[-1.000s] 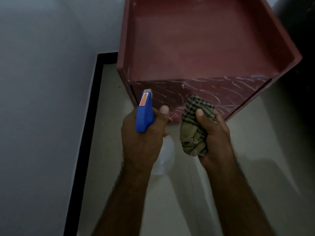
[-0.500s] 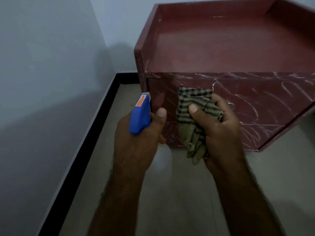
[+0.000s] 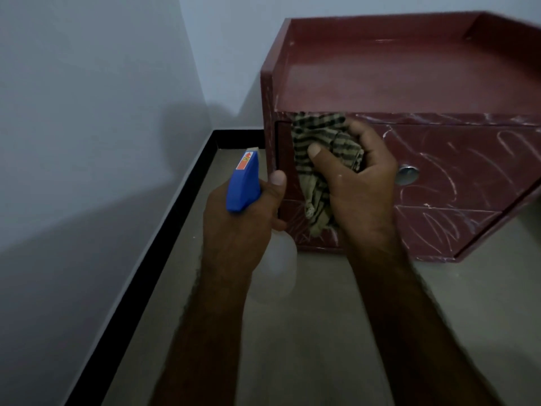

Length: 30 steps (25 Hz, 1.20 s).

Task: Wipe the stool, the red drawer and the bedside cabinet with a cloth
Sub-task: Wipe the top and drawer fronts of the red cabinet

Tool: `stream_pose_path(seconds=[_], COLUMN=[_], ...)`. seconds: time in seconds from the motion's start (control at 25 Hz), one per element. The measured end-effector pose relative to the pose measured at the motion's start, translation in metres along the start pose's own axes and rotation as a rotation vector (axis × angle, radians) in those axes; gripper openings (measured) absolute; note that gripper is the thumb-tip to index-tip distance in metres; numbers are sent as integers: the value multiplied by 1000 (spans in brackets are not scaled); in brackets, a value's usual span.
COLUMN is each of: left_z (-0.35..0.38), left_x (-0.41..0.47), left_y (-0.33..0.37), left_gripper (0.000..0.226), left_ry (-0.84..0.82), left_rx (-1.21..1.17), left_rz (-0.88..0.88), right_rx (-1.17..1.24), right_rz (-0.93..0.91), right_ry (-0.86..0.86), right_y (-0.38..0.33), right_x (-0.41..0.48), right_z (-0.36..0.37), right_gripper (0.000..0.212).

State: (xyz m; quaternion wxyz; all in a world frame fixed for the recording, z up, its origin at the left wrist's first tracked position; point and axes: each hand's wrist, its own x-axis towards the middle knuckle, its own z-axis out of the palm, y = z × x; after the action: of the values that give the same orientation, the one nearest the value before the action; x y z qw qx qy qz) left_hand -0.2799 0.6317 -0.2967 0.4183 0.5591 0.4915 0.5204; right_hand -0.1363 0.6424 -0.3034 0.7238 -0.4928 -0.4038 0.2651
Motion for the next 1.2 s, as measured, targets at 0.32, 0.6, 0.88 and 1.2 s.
stream_pose_path(seconds=[0.32,0.6,0.88,1.2], left_z=[1,0,0,-1], left_x=[2,-3,-11,-11], left_y=[-1,-7,-5,2], left_gripper=[24,26,28,28], left_ry=[4,-12,-79,-63], left_rx=[28,34,75,52], left_rz=[-18,8,-53,-65], right_rx=[24,15,-9,-108], right_rz=[-26,-13,-13,-119], right_ry=[257,268,254,240], right_y=[-4,-2,-5,-5], right_x=[8,8,6,10], right_z=[-38,-50,-55,-51], right_gripper=[44,52,40,43])
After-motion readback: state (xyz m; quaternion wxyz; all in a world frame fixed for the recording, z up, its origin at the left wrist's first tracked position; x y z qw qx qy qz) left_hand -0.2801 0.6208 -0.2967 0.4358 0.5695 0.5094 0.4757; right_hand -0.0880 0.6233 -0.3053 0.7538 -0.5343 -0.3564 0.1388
